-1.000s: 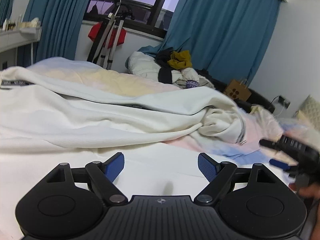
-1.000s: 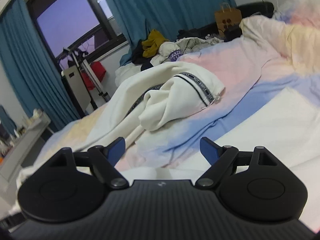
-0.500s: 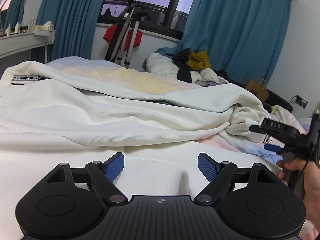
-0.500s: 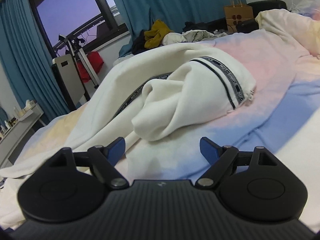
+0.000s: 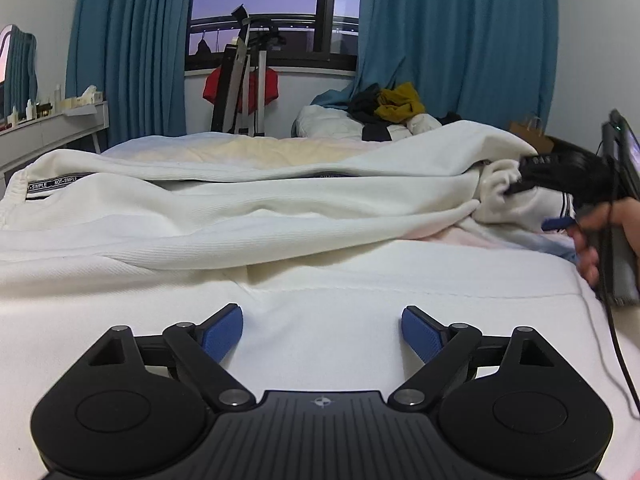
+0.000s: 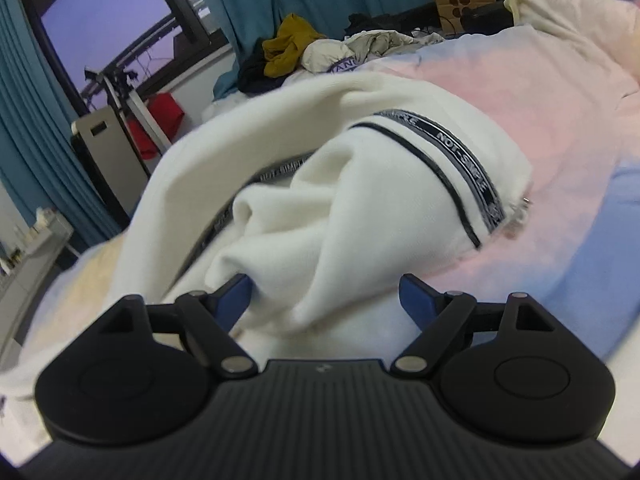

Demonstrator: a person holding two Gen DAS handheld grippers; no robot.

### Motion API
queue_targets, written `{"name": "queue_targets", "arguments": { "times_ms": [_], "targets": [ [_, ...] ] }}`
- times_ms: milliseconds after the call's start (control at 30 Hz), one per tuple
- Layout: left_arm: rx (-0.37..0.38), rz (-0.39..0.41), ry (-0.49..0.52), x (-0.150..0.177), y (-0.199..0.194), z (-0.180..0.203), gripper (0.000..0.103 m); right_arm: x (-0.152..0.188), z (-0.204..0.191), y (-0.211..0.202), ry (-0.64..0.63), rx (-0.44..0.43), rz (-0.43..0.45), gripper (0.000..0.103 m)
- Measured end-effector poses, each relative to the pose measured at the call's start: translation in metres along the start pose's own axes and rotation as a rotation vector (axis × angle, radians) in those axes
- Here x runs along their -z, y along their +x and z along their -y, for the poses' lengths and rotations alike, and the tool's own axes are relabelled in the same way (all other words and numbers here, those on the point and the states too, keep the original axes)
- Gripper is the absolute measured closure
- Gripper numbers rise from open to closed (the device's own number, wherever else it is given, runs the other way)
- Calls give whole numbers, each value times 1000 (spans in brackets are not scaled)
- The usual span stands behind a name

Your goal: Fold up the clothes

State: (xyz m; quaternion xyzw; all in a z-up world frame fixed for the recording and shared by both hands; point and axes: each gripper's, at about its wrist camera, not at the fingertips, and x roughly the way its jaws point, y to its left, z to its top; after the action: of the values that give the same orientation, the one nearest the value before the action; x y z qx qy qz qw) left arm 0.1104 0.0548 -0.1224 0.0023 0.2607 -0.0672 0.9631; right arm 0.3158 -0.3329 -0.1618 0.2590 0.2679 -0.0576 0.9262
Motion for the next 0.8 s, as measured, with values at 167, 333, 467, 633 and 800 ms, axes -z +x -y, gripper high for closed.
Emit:
{"name": "queue_targets", "arguments": {
  "times_ms": [167,333,467,633,800],
  "targets": [
    [-4,-4,-14,4,1,-2,12,-4,2,18,2,-19,7,18],
    [-17,-9,-19,7,2,0,11,-6,4,27,-22,-23,17,22],
    [-32,-10,-10,8,1,2,10,-4,5,30,-39,-14,17,54],
    [-39,-14,-15,7,1,0,9,-5,6,25,-27,-11,25,93],
    [-35,-11,-35,4,-1,-3,9,-15,18,7,22,7,93,95]
  ]
}}
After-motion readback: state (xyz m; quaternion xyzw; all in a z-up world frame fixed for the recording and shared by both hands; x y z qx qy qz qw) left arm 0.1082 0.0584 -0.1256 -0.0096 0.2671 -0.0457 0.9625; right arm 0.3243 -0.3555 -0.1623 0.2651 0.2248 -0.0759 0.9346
